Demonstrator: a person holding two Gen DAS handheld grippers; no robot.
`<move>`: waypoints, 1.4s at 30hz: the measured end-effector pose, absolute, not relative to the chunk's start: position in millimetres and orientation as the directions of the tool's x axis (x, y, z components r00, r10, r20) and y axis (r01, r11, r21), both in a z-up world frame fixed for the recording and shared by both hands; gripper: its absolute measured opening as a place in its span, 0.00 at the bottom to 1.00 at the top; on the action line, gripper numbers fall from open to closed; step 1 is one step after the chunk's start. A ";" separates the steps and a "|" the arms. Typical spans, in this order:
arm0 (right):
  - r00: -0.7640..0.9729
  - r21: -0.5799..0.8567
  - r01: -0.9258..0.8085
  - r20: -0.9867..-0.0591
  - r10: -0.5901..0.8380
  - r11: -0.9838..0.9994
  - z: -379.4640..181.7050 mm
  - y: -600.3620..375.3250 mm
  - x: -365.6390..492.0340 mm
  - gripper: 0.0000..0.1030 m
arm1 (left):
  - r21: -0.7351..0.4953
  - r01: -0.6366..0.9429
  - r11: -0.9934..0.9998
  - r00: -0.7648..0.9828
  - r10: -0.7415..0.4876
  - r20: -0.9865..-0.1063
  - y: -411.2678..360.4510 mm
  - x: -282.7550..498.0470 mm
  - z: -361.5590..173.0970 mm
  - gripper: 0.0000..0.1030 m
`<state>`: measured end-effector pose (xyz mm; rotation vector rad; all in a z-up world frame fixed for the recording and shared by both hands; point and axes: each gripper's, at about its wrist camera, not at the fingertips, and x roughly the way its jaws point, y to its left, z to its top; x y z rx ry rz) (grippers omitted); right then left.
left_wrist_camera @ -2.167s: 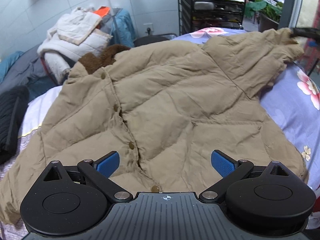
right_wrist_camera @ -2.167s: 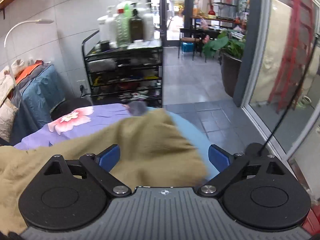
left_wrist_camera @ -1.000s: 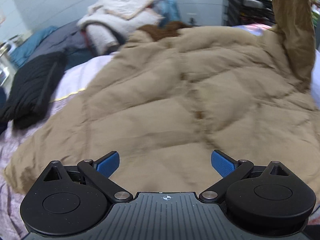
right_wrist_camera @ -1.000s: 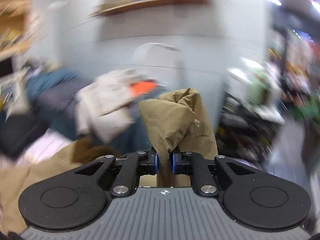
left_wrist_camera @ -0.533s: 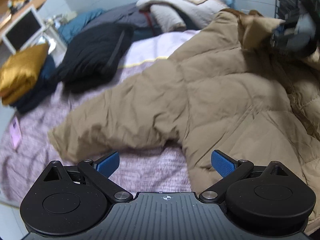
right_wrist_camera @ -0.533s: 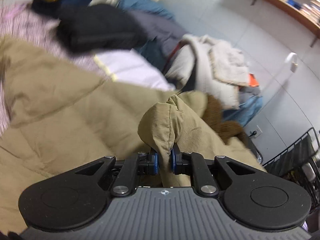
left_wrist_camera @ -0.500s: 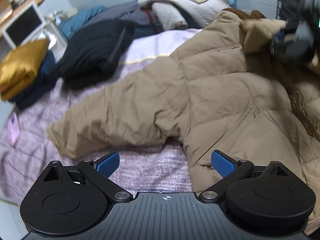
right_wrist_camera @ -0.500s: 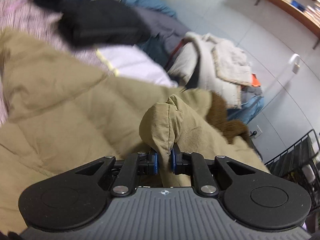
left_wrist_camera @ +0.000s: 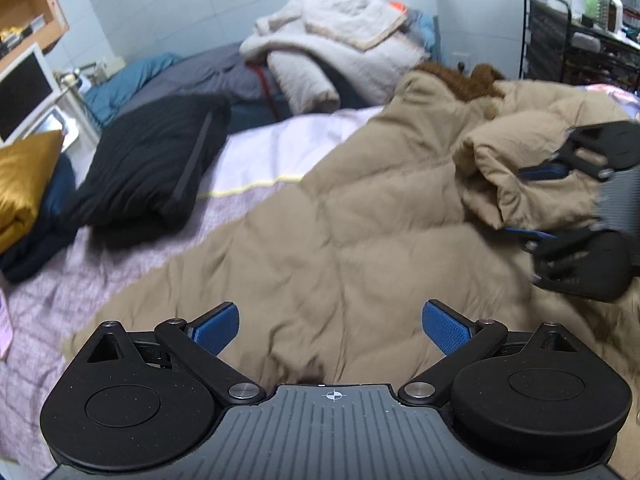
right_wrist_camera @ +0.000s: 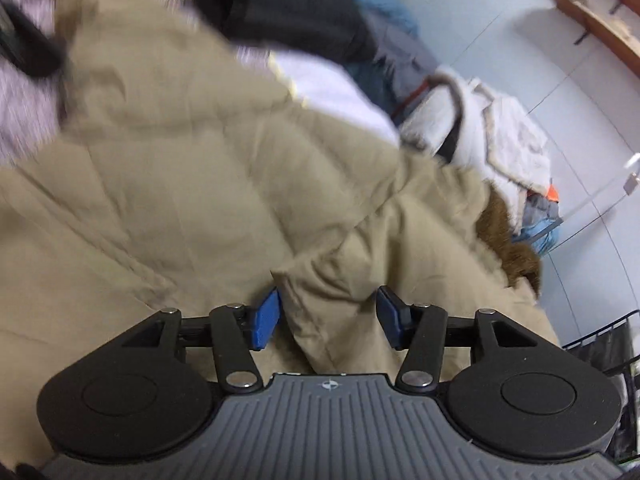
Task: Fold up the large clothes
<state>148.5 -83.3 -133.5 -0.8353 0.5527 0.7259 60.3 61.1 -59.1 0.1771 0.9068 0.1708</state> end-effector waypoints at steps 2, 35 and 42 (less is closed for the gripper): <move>0.648 -0.441 -0.746 -0.652 0.393 0.499 -105.9 -101.8 140.7 0.62 | 0.204 -0.069 0.976 0.617 0.203 -0.760 57.6 64.3 -58.5 1.00; 0.576 -0.110 -0.334 -0.810 0.110 0.936 -156.2 -261.7 255.8 0.87 | -0.001 0.103 0.995 0.463 -0.049 -0.885 -69.1 231.9 -184.5 1.00; 0.547 -0.115 -0.346 -0.831 0.101 0.931 -179.9 -263.2 267.2 0.96 | 0.004 0.090 0.996 0.436 -0.035 -0.899 -67.9 241.7 -205.9 1.00</move>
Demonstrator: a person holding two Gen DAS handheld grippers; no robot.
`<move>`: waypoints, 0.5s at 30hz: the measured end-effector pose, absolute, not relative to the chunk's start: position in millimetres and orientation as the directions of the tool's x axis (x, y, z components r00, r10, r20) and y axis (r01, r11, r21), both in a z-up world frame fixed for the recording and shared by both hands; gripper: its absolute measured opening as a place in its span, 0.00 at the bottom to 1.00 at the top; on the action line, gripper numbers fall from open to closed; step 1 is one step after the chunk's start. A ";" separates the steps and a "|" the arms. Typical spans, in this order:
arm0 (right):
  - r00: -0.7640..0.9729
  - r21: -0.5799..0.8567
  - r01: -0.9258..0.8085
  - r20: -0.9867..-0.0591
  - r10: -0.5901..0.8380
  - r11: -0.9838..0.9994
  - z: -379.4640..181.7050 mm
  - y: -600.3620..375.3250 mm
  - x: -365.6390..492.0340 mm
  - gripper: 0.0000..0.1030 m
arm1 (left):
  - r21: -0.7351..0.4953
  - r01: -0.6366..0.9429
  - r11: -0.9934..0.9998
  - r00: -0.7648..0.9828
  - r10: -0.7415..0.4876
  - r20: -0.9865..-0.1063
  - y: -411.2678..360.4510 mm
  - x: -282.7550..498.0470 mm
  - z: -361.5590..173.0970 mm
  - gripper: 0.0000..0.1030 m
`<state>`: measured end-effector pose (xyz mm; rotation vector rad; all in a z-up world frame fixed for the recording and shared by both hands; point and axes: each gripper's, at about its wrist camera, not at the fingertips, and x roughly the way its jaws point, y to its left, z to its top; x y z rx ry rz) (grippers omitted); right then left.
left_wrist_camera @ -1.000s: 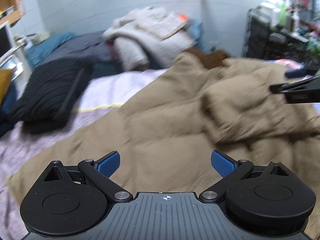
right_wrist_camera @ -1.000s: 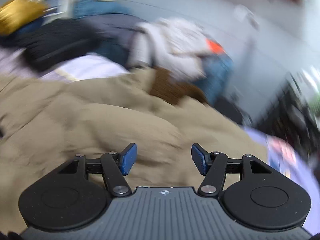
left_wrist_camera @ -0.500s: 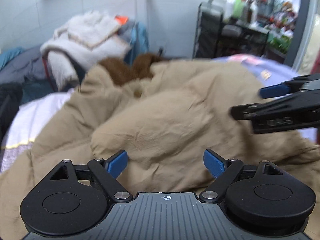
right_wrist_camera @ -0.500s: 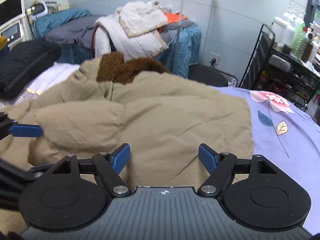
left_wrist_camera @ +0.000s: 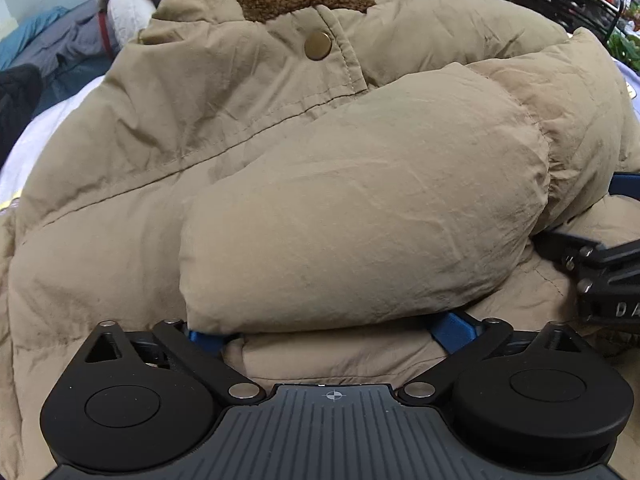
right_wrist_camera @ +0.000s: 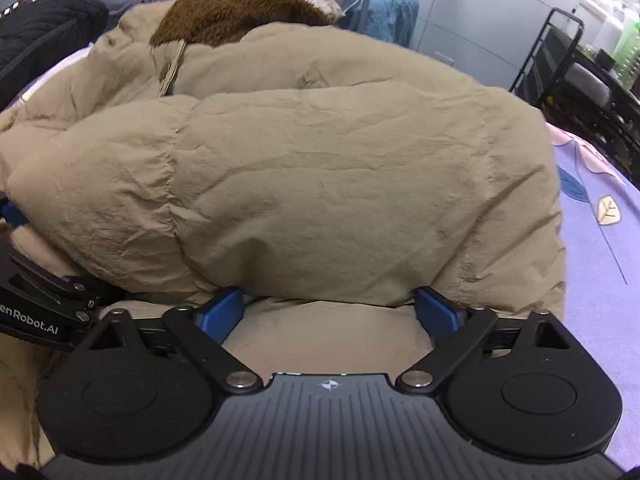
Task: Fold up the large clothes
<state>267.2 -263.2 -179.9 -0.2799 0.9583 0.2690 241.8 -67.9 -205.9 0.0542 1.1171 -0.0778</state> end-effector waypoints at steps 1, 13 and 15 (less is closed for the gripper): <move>0.546 -0.127 -0.357 -0.832 0.096 0.926 -181.3 -260.8 267.8 0.98 | 0.005 0.090 0.996 0.437 -0.035 -0.899 -67.3 241.7 -206.9 1.00; 0.708 -0.085 -0.341 -0.679 0.196 0.936 -105.4 -269.0 240.0 0.87 | 0.060 -0.060 0.996 0.614 0.084 -0.785 -31.0 142.5 -138.8 1.00; 0.689 -0.077 -0.362 -0.693 0.211 0.929 -113.9 -261.6 245.6 0.87 | 0.043 -0.135 0.990 0.605 0.116 -0.787 -11.5 125.9 -136.9 1.00</move>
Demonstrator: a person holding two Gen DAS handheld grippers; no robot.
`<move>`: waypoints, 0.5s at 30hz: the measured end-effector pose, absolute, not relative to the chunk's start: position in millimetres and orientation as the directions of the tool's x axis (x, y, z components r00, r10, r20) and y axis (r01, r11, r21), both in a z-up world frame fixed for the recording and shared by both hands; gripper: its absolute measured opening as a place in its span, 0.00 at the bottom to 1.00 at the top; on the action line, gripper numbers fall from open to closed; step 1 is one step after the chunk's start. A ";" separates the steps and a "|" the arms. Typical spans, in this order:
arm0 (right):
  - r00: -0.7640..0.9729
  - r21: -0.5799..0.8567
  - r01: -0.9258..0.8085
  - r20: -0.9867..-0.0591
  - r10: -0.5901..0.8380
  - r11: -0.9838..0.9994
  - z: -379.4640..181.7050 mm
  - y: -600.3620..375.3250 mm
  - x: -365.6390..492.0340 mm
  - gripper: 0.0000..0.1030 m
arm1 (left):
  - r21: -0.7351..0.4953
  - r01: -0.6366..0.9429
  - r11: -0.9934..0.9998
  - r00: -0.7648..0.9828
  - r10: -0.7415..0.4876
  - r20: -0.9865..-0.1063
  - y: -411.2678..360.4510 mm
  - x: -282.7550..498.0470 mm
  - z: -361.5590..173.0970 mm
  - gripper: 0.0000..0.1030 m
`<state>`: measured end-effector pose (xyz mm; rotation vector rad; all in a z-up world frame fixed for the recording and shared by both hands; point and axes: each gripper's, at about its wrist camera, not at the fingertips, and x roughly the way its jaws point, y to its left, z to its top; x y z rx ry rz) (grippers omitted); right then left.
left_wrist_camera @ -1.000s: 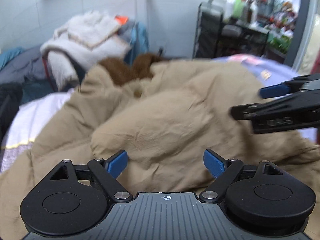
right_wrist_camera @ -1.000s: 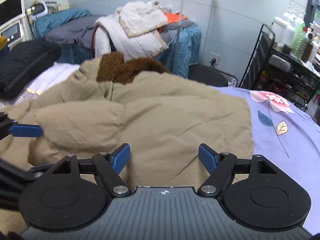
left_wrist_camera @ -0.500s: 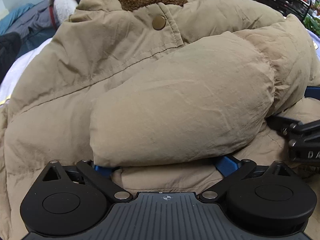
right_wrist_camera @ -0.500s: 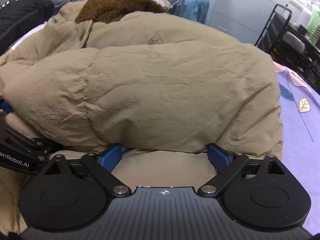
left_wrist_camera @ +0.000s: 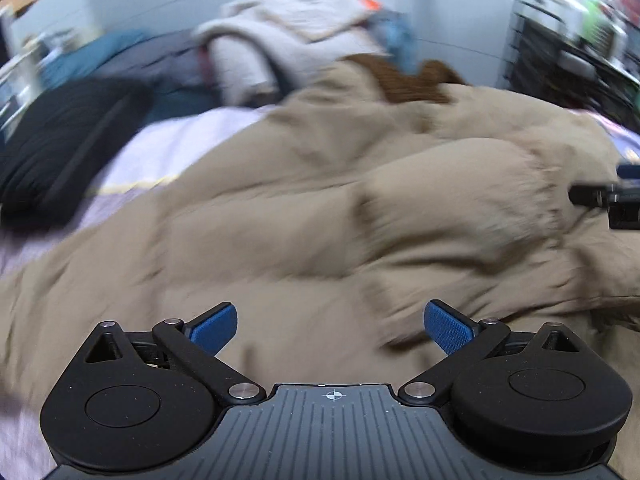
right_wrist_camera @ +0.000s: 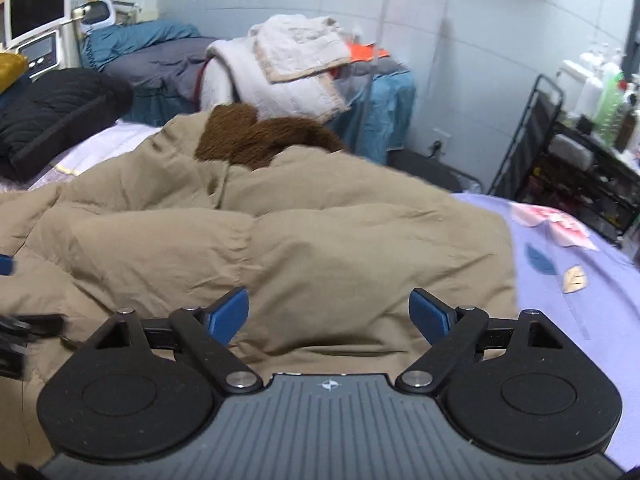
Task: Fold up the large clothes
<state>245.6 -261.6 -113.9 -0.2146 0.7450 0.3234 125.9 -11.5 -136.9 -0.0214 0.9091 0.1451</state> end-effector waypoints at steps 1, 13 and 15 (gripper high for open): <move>0.673 -0.087 -0.371 -0.711 0.203 0.925 -121.8 -255.7 249.7 0.86 | 0.042 -0.173 0.984 0.594 0.138 -0.793 -1.6 120.7 -138.0 1.00; 0.600 -0.248 -0.363 -0.799 0.022 0.898 -172.7 -219.8 265.3 0.91 | -0.055 -0.675 0.735 0.454 0.356 -0.817 165.1 18.4 -135.2 1.00; 0.615 -0.235 -0.357 -0.788 0.037 0.904 -157.2 -218.8 256.6 0.90 | -0.110 -0.736 0.669 0.457 0.371 -0.808 193.4 0.9 -132.4 1.00</move>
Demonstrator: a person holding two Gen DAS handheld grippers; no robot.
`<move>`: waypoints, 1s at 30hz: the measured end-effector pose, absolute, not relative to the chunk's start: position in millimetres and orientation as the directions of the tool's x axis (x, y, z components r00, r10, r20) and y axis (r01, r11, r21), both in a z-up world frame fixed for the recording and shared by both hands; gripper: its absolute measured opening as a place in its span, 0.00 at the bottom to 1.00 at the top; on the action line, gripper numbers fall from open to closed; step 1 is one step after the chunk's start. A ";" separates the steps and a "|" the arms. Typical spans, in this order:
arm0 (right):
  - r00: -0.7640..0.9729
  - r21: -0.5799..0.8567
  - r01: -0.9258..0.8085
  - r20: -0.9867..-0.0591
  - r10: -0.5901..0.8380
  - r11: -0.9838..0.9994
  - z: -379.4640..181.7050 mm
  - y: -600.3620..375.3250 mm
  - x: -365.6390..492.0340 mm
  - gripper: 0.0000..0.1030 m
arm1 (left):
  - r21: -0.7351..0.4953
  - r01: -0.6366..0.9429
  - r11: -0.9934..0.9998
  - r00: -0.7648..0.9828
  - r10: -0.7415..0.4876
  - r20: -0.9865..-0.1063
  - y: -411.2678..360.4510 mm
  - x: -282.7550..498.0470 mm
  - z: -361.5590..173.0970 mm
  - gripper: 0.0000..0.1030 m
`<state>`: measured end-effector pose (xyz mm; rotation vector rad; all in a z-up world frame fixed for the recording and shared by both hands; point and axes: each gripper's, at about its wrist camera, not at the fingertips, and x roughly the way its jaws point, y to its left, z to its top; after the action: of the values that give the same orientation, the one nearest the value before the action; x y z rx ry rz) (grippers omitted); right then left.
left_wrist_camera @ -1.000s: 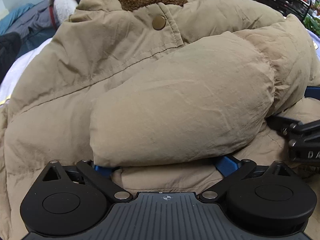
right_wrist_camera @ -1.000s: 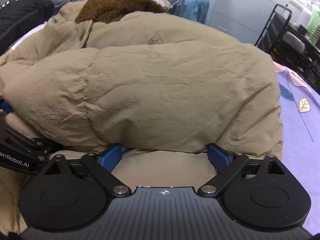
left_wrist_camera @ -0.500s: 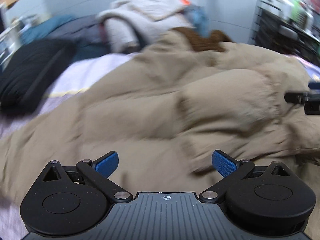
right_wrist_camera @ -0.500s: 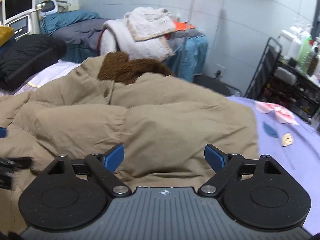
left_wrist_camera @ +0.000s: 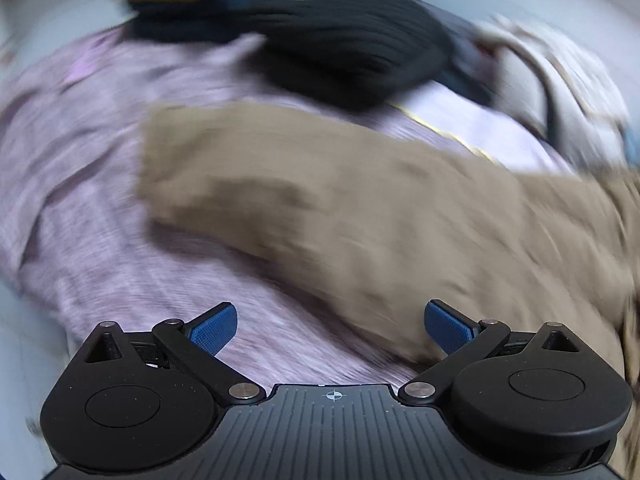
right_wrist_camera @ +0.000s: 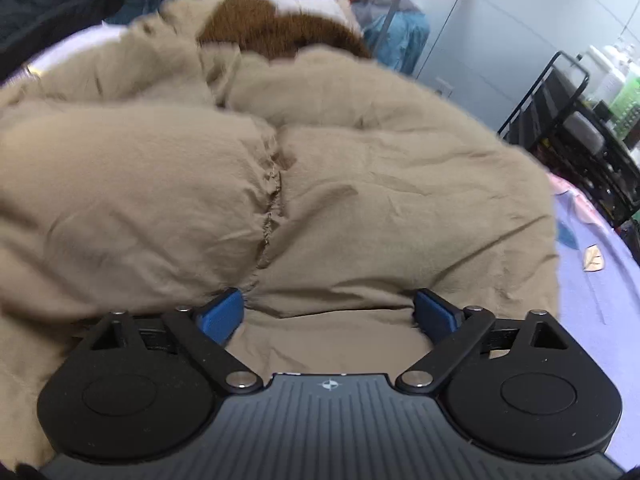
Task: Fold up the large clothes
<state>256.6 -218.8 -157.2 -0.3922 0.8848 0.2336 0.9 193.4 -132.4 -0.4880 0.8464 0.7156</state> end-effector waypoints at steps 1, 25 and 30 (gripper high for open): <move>0.625 -0.222 -0.358 -0.778 0.056 0.907 -147.3 -218.9 249.0 0.90 | -0.149 -0.763 0.629 0.464 0.372 -0.804 209.0 -5.6 -131.5 1.00; 0.503 -0.066 -0.540 -0.825 0.258 0.839 -74.2 -118.8 91.3 0.91 | -0.387 -0.835 0.391 0.531 0.390 -0.752 339.2 22.9 -191.1 1.00; 0.470 0.005 -0.475 -0.844 0.258 0.880 -80.6 -129.0 95.0 0.90 | -0.363 -0.818 0.446 0.552 0.433 -0.713 324.4 22.4 -164.1 0.68</move>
<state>95.0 -129.0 -80.6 -0.2446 0.9853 0.4545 22.4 324.4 -164.1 -0.7610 0.5803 0.8304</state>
